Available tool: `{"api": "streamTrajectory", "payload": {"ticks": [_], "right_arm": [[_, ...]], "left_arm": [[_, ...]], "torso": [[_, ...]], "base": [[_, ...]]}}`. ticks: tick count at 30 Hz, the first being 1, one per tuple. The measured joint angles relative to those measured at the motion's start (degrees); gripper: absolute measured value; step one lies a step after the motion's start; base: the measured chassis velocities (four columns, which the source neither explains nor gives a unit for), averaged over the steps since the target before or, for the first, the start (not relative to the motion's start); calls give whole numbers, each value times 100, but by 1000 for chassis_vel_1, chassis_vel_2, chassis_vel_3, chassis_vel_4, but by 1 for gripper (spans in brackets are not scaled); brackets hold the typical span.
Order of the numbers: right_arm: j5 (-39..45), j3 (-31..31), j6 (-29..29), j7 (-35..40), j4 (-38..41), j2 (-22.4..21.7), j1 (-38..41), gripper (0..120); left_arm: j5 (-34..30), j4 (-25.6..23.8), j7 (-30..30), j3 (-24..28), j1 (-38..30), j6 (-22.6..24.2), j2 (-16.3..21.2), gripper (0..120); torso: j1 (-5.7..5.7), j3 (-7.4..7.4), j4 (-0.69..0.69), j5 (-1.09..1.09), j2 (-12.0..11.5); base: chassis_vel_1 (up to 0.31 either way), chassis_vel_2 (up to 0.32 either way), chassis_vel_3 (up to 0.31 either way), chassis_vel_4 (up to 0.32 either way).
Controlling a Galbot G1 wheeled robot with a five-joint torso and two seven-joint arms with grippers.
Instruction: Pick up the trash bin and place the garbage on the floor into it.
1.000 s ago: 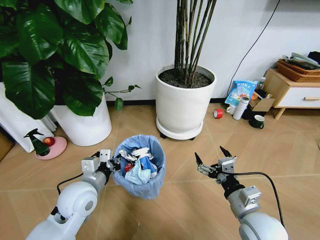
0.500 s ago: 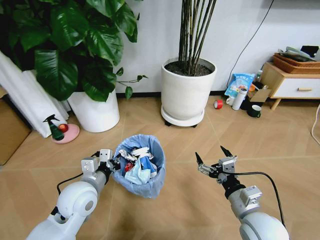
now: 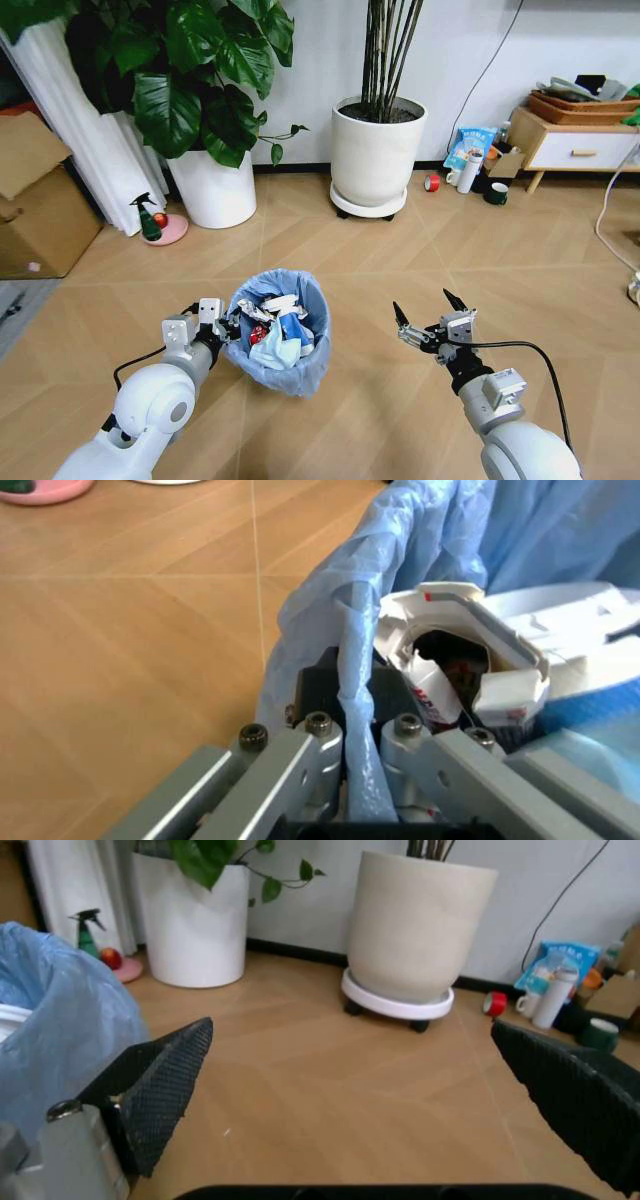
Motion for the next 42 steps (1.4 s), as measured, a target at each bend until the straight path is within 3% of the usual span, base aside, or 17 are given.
{"api": "streamTrajectory", "payload": {"ticks": [5, 6, 8, 9, 10, 12, 13, 15, 18, 19, 21, 24, 26, 29, 30, 34, 42], "right_arm": [[2, 10, 8, 2, -15, 2, -2, 100], [2, 9, 12, 3, -21, 7, -5, 100], [6, 9, 15, 4, -23, 9, 7, 100], [6, 9, 15, 4, -23, 9, 7, 100], [11, 9, 15, 4, -29, 9, 15, 100], [19, 9, 15, 5, -36, 8, 23, 100], [23, 10, 15, 5, -41, 7, 29, 100], [42, 14, 16, 6, -49, 12, 32, 100], [56, 19, 17, 6, -50, 20, 20, 100], [58, 20, 22, 6, -52, 25, 12, 100], [62, 19, 28, 6, -57, 28, 6, 100], [67, 18, 34, 5, -57, 28, 5, 100], [69, 13, 53, -1, -62, 28, 4, 100], [69, 10, 66, -7, -64, 29, -2, 100], [69, 2, 69, -13, -69, 30, -4, 100], [64, -22, 71, -28, -70, 29, -12, 100], [18, -48, 92, -67, -68, 58, -53, 100]], "left_arm": [[4, 15, 0, 2, 1, -6, -3, 0], [9, 15, -3, -1, 0, -17, -2, 0], [7, 19, -1, 4, 1, -17, -6, 0], [7, 19, -1, 4, 1, -17, -6, 0], [8, 18, -3, 3, -1, -17, -5, 0], [9, 18, -5, 2, -2, -20, -5, 0], [7, 19, -5, 5, 8, -20, -15, 0], [25, 16, -6, 4, 31, -24, -26, 0], [38, 18, -7, 10, 47, -25, -39, 0], [45, 17, -8, 10, 47, -27, -43, 0], [46, 17, -8, 10, 47, -28, -44, 0], [46, 18, -6, 14, 47, -29, -47, 0], [51, 17, -8, 14, 54, -35, -48, 0], [51, 17, -6, 15, 65, -36, -48, 0], [52, 17, -6, 12, 65, -37, -48, 0], [59, 11, -7, 8, 81, -41, -57, 0], [61, -54, -19, -32, 143, -54, -22, 0]], "torso": [[0, 0, 2, -15, 0], [1, 0, 2, 2, 0], [1, 1, 2, -20, -1], [1, 1, 2, -20, -1], [0, 0, 1, 2, 0], [0, 0, 1, 2, 0], [1, 1, 1, -18, -1], [0, 0, 0, 4, 0], [0, 0, 2, -19, 0], [0, -1, 2, 0, 0], [0, -1, 1, 3, 0], [0, -1, 1, -12, 0], [0, -1, 1, 1, 0], [1, 1, 1, -12, 0], [1, 1, 1, 0, 0], [3, 2, 1, -11, -1], [2, 1, 1, -3, 0]], "base": [[378, -235, -387, 237], [376, -259, -392, 229], [372, -248, -386, 242], [372, -237, -380, 242], [397, -237, -376, 224], [388, -245, -376, 259], [365, -264, -396, 259], [364, -242, -394, 234], [345, -238, -370, 231], [342, -205, -255, 200], [282, -188, -255, 200], [222, -162, -245, 181], [114, -104, -79, 129], [16, -66, -38, 63], [0, 0, 0, 0], [0, 0, 0, 0], [126, -107, -124, 116]]}}
